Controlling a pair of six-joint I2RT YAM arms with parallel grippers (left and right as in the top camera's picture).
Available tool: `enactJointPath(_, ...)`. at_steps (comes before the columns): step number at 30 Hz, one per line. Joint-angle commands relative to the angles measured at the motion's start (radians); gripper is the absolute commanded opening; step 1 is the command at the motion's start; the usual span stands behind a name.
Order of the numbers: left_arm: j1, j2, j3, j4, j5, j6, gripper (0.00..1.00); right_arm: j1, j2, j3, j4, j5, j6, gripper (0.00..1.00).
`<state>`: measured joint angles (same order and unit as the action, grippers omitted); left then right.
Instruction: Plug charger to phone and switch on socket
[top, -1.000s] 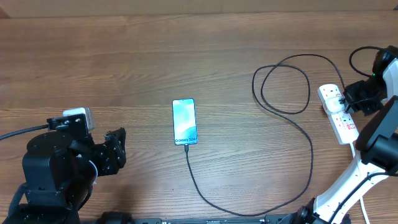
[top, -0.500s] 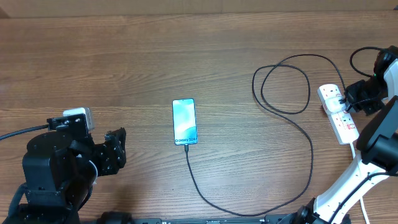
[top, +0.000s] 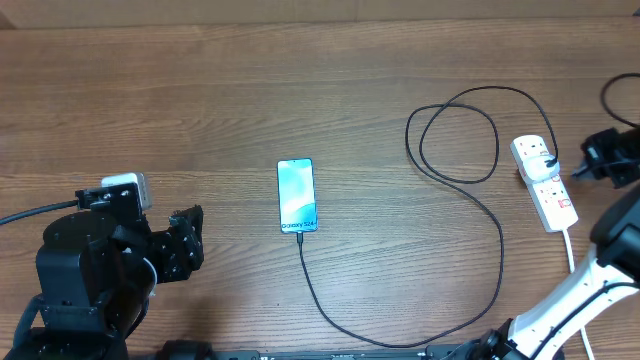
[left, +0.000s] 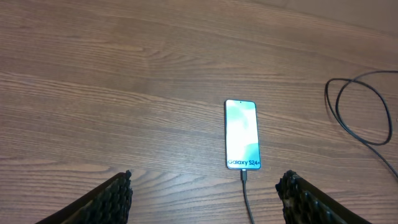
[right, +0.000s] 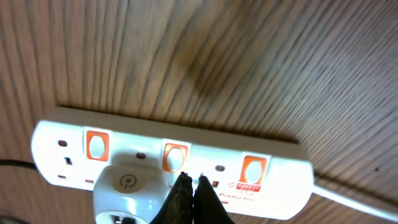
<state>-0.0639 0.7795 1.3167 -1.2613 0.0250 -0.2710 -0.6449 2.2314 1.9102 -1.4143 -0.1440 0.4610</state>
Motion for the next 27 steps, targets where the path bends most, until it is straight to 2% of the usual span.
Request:
enactJointPath(1,-0.004,-0.006,-0.003,0.001,-0.006,0.005,0.72,0.003,0.004,0.003,0.004,-0.068,-0.06,0.04)
enactJointPath(5,-0.004,-0.006,-0.003,-0.001,-0.006,0.005,0.78,0.02,0.004,-0.011,0.014,-0.068,-0.066,0.04)
enactJointPath(6,-0.004,-0.006,-0.003,-0.003,-0.006,0.005,1.0,0.024,0.004,-0.011,0.016,-0.068,-0.066,0.04)
enactJointPath(27,-0.004,-0.006,-0.003,-0.026,-0.006,0.005,1.0,0.043,0.069,-0.012,-0.003,-0.067,-0.071,0.04)
